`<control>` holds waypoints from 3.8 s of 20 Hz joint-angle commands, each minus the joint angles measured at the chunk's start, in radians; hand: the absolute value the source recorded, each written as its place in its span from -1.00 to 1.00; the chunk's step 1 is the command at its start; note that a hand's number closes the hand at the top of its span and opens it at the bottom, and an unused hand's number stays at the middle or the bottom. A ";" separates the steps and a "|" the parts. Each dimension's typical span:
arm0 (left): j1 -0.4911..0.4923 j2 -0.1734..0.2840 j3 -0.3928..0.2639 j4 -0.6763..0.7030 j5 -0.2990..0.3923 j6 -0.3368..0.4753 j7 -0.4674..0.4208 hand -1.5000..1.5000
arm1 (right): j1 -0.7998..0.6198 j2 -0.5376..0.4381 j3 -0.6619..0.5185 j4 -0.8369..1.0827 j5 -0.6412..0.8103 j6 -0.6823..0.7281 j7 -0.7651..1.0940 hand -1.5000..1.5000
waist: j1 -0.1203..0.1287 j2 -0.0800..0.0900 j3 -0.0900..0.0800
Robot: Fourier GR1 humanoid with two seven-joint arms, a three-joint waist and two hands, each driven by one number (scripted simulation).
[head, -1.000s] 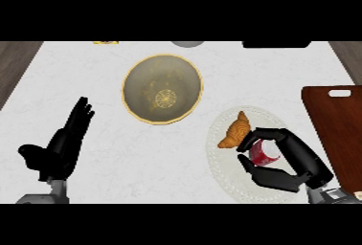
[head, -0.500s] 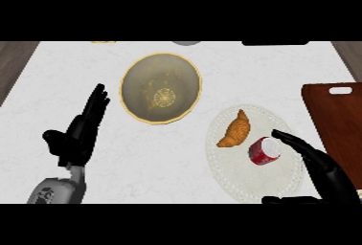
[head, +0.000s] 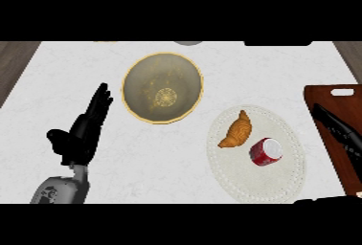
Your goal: Pick the can from the placemat and place it in the bowl
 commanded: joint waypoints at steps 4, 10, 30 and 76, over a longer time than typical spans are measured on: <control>0.009 -0.020 -0.007 0.007 -0.009 -0.015 -0.017 0.00 | -0.118 -0.064 0.029 -0.051 -0.004 0.066 0.364 -1.00 | 0.010 0.002 -0.001; 0.004 -0.052 -0.043 -0.030 -0.061 0.023 0.027 0.00 | -0.197 -0.107 0.043 0.073 0.017 0.178 0.465 -1.00 | 0.011 0.002 0.000; 0.021 -0.056 0.040 -0.036 -0.062 -0.071 0.013 0.00 | -0.096 0.065 -0.076 0.125 0.023 0.394 0.317 -1.00 | 0.005 0.001 0.001; 0.019 -0.124 0.081 -0.030 -0.125 -0.092 0.009 0.00 | -0.223 0.273 0.120 0.633 0.617 0.268 -0.149 1.00 | 0.006 0.001 0.001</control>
